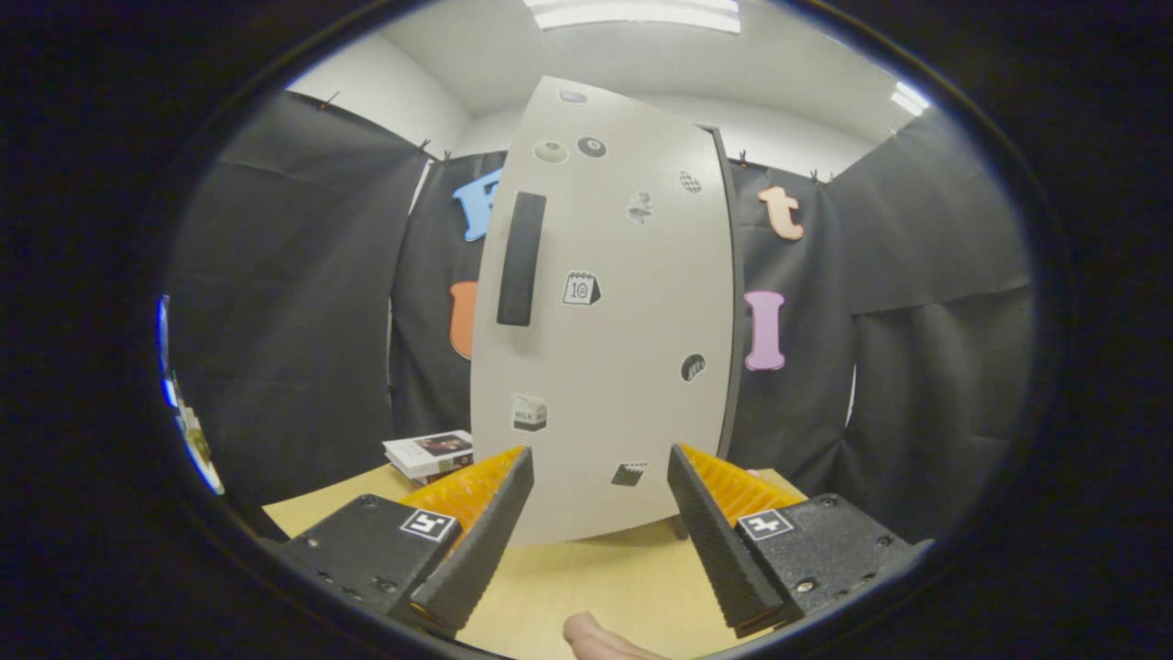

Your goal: Open the shoe cabinet door, grab the shoes and put them into the shoe cabinet, then close the shoe cabinet door.

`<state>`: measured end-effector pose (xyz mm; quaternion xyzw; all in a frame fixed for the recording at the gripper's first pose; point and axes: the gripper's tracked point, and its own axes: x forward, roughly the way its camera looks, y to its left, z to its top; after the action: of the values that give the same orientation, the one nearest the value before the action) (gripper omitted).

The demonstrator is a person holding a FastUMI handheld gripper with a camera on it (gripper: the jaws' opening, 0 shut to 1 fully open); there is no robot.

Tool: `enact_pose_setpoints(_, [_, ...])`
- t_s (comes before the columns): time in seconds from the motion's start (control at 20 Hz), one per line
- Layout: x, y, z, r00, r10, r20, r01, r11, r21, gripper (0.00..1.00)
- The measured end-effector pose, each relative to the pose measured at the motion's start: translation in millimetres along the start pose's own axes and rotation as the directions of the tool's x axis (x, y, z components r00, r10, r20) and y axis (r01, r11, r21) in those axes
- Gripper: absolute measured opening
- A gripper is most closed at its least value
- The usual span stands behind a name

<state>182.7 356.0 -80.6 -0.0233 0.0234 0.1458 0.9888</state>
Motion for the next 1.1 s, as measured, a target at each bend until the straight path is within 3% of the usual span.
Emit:
enact_pose_setpoints(0.4, [-45.8,-37.5,16.4,0.998,-0.062,0.019,0.061,0.998,0.024,0.97])
enact_pose_setpoints(1.1, [-101.3,-60.6,40.5,0.993,-0.080,0.088,0.077,0.996,0.033,0.97])
